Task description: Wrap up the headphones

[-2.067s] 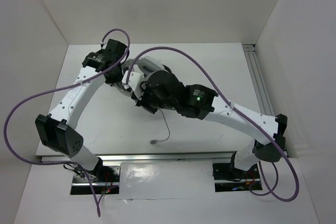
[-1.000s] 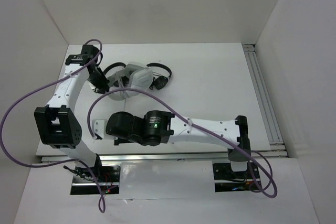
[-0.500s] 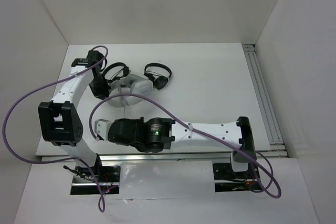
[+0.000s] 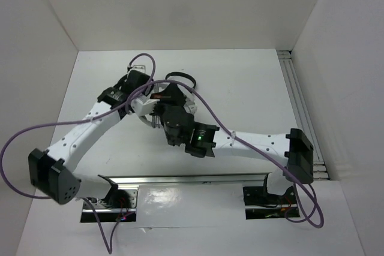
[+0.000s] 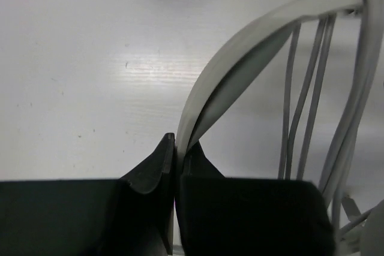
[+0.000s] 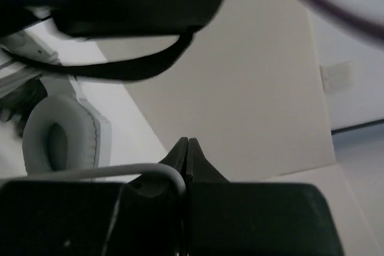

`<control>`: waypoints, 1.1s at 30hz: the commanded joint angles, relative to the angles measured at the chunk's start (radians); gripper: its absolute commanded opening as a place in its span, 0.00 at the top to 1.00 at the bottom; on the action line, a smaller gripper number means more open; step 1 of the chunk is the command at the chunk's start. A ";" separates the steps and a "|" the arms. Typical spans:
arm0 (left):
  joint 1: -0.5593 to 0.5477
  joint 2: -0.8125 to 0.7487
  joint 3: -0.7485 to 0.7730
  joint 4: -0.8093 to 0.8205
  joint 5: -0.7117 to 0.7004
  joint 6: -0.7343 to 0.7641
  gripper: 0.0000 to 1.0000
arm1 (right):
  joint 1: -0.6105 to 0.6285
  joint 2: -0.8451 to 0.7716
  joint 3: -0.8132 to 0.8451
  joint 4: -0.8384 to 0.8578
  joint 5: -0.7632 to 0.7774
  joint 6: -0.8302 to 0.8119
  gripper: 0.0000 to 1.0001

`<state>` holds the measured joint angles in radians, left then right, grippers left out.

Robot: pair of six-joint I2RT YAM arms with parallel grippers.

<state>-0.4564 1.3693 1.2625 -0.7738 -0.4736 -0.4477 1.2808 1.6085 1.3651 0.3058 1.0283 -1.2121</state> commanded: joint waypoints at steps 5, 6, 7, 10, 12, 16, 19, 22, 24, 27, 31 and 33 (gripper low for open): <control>-0.220 -0.235 -0.135 0.001 -0.229 0.118 1.00 | -0.242 -0.226 0.140 0.084 -0.101 0.319 0.93; -0.234 -0.252 -0.146 -0.011 -0.238 0.118 1.00 | -0.268 -0.246 0.153 0.032 -0.152 0.398 0.93; -0.263 -0.268 -0.155 -0.021 -0.252 0.118 1.00 | -0.288 -0.260 0.164 0.009 -0.225 0.496 0.93; -0.289 -0.311 -0.173 -0.039 -0.284 0.118 1.00 | -0.310 -0.298 0.140 -0.006 -0.284 0.529 0.99; -0.289 -0.311 -0.164 -0.039 -0.284 0.118 1.00 | -0.296 -0.298 0.131 -0.020 -0.284 0.543 1.00; -0.333 -0.311 -0.153 -0.039 -0.261 0.141 1.00 | -0.314 -0.289 0.121 -0.011 -0.316 0.572 0.96; -0.372 -0.320 -0.144 -0.039 -0.240 0.175 1.00 | -0.405 -0.300 0.132 -0.100 -0.466 0.672 0.93; -0.402 -0.320 -0.144 -0.042 -0.230 0.185 1.00 | -0.507 -0.300 0.159 -0.178 -0.606 0.764 0.90; -0.430 -0.320 -0.134 -0.042 -0.218 0.205 1.00 | -0.552 -0.282 0.172 -0.221 -0.677 0.776 0.89; -0.468 -0.329 -0.101 -0.093 -0.229 0.205 1.00 | -0.599 -0.257 0.172 -0.221 -0.665 0.802 0.88; -0.498 -0.369 -0.071 -0.128 -0.208 0.218 1.00 | -0.684 -0.268 0.148 -0.260 -0.890 0.871 0.92; -0.498 -0.387 -0.040 -0.139 -0.195 0.227 1.00 | -0.693 -0.268 0.108 -0.269 -1.024 0.911 1.00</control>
<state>-0.9306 1.0405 1.1866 -0.6895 -0.7403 -0.3344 0.6731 1.4158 1.4273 -0.1219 0.1036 -0.4076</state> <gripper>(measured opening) 0.120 0.031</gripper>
